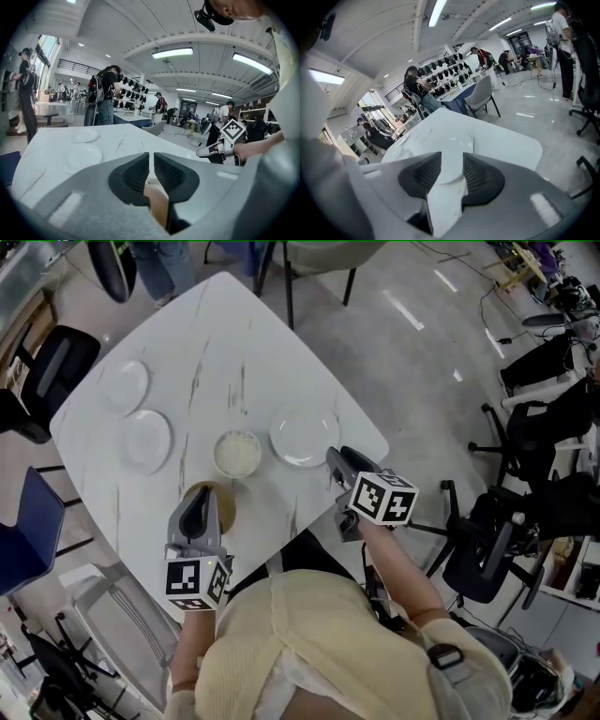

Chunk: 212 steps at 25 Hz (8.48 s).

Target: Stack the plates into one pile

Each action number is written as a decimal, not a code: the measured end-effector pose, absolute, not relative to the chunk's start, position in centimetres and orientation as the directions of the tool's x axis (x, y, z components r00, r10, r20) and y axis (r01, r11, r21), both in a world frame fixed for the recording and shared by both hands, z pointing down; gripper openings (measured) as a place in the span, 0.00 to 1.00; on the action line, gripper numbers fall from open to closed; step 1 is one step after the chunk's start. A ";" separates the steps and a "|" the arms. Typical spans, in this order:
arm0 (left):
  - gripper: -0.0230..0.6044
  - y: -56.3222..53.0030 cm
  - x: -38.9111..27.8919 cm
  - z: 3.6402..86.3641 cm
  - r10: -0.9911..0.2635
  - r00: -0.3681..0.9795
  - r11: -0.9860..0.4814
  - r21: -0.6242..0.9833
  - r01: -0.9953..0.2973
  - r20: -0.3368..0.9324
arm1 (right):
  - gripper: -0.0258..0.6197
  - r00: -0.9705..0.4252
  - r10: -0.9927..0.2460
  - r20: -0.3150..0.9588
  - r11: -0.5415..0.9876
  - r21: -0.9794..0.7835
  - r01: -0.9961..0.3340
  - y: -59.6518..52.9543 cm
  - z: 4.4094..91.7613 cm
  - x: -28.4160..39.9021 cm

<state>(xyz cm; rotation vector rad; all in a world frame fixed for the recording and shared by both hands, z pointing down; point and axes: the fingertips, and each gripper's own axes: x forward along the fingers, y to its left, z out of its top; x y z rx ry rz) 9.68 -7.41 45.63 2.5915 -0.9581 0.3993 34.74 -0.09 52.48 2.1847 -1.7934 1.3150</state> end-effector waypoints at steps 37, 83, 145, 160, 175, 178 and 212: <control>0.07 -10.3 15.5 48.0 -0.572 0.714 -0.663 0.285 -0.692 0.403 | 0.19 0.061 -0.664 0.745 -0.407 -0.292 -0.865 -3.0 57.2 37.4; 0.07 -8.2 -2.8 44.0 -0.735 0.617 -0.549 0.287 -0.785 0.281 | 0.06 -0.025 -0.937 0.348 -0.081 -0.287 -0.955 -6.4 38.5 27.9; 0.07 -16.1 -11.9 46.4 -0.878 0.326 -0.265 0.212 -0.941 0.351 | 0.09 -0.570 -0.561 0.600 0.264 -0.524 -0.810 -27.8 52.4 6.2; 0.07 -15.6 -13.0 46.5 -0.878 0.312 -0.254 0.199 -0.947 0.364 | 0.11 -0.508 -0.489 0.709 0.238 -0.451 -0.860 -28.5 55.8 5.9; 0.07 -15.9 -12.7 45.0 -0.863 0.357 -0.314 0.174 -0.933 0.358 | 0.17 -0.502 -0.537 0.678 0.401 -0.318 -0.859 -27.7 52.3 6.0; 0.07 -16.4 -12.5 44.6 -0.856 0.371 -0.331 0.171 -0.928 0.360 | 0.17 -0.523 -0.538 0.661 0.428 -0.320 -0.845 -27.7 50.9 6.2; 0.08 -24.8 -10.6 46.6 -0.859 0.361 -0.298 0.218 -0.929 0.364 | 0.28 -0.613 -0.522 0.593 0.408 -0.457 -0.790 -39.8 51.0 7.0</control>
